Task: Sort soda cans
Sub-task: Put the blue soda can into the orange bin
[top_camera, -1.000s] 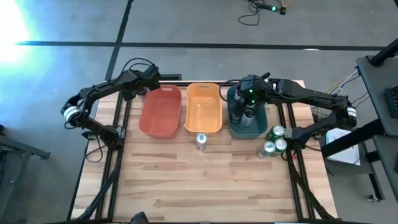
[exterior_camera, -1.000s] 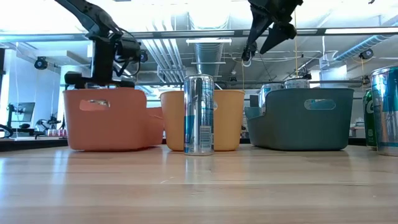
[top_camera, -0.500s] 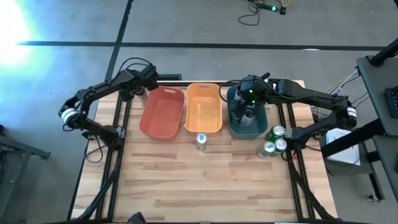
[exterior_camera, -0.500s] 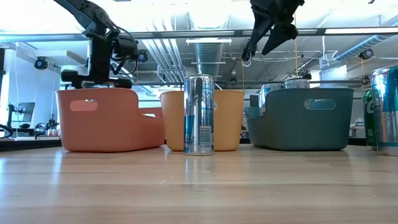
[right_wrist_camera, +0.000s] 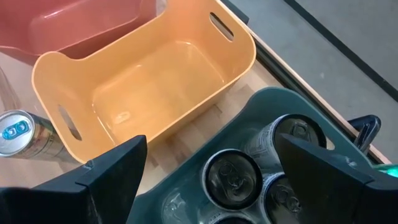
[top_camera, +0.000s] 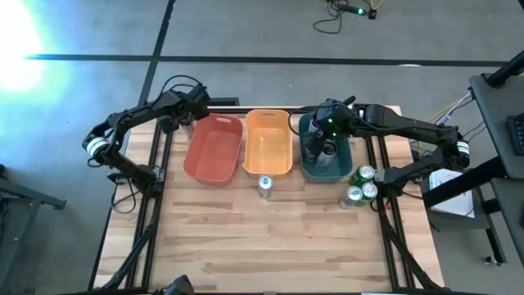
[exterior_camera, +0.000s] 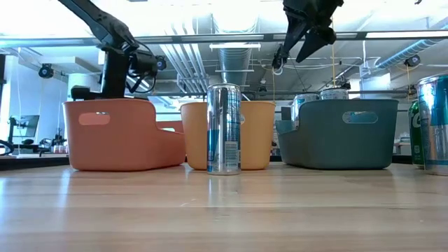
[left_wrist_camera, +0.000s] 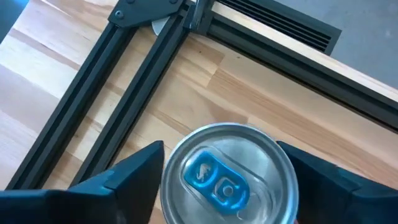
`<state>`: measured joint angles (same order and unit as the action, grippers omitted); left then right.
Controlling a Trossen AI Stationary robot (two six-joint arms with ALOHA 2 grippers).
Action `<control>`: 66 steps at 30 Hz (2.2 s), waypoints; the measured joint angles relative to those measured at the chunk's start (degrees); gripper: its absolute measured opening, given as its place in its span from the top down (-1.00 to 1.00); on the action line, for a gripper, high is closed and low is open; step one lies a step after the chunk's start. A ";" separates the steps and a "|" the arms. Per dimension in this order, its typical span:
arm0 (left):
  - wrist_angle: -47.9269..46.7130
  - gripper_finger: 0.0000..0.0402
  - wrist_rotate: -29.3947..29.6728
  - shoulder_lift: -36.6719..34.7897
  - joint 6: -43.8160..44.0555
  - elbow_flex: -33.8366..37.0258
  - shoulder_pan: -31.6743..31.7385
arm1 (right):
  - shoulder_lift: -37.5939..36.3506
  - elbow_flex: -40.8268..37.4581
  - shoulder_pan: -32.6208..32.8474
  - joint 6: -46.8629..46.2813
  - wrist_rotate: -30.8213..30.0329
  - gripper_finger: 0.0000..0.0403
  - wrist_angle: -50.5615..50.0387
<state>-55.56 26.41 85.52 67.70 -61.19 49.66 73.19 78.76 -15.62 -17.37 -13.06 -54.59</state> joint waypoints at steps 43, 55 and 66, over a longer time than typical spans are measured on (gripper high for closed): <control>-11.66 -0.07 -15.09 -28.63 -37.16 -21.05 -12.45 | 32.01 22.03 11.24 22.96 13.53 -0.75 24.15; -8.22 -0.07 -11.90 -23.23 -38.77 -12.40 -16.57 | 41.02 33.81 12.51 17.94 13.32 -0.75 19.30; 0.64 -0.07 -8.45 -12.74 -37.55 -3.92 -17.41 | 39.78 34.34 12.66 15.25 10.05 -0.75 17.81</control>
<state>-54.92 17.96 72.78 30.15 -65.11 32.25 112.97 113.10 -2.96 -2.12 -3.01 -36.78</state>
